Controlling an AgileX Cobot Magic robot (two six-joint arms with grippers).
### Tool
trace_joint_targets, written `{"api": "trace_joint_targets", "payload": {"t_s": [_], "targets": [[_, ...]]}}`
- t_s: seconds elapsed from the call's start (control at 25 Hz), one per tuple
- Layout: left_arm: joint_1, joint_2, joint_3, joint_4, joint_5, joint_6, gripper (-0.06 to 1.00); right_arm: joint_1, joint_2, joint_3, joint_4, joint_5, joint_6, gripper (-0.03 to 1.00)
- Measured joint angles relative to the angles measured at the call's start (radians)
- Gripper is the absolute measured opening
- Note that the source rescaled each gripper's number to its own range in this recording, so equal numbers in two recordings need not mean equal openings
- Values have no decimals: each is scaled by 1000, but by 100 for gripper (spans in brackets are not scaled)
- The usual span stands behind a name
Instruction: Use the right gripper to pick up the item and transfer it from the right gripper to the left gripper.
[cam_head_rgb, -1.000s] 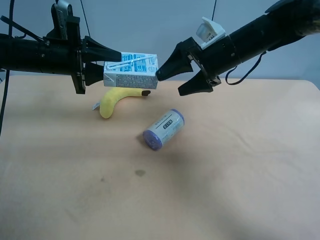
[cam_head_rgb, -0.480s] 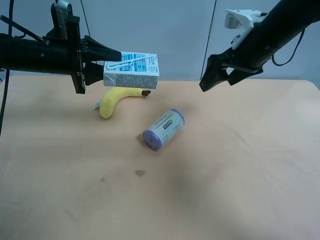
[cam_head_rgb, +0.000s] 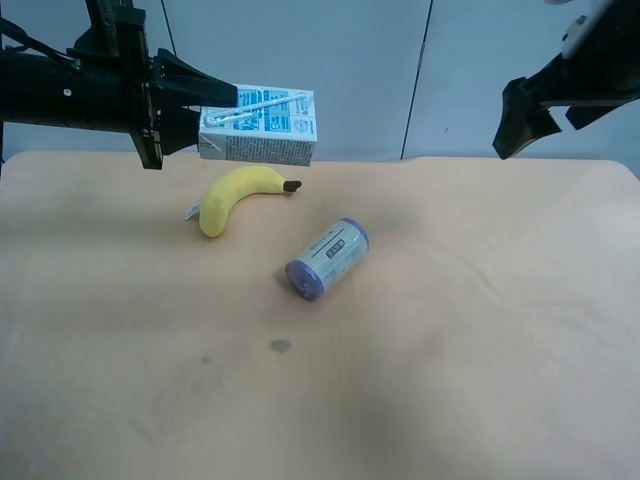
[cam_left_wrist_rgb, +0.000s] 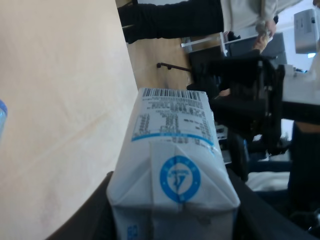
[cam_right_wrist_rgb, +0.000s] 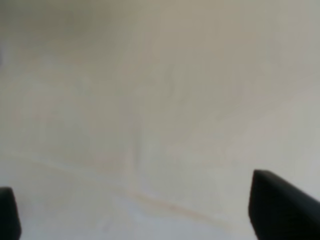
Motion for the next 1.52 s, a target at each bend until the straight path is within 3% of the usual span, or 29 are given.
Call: {"api": "trace_joint_targets", "payload": {"t_s": [0.28, 0.56, 1.0, 1.28, 1.52], "targets": [[0, -15, 0, 13, 0, 57, 1, 0, -147, 0, -14, 95, 24, 79], [0, -15, 0, 21, 0, 83, 1, 0, -372, 28, -21, 102, 38, 79], [0, -15, 0, 45, 0, 94, 1, 0, -877, 460, -39, 61, 89, 79], [0, -15, 0, 50, 0, 99, 1, 0, -1078, 632, -37, 78, 119, 79], [0, -15, 0, 50, 0, 101, 1, 0, -1134, 726, 37, 47, 168, 79]]}}
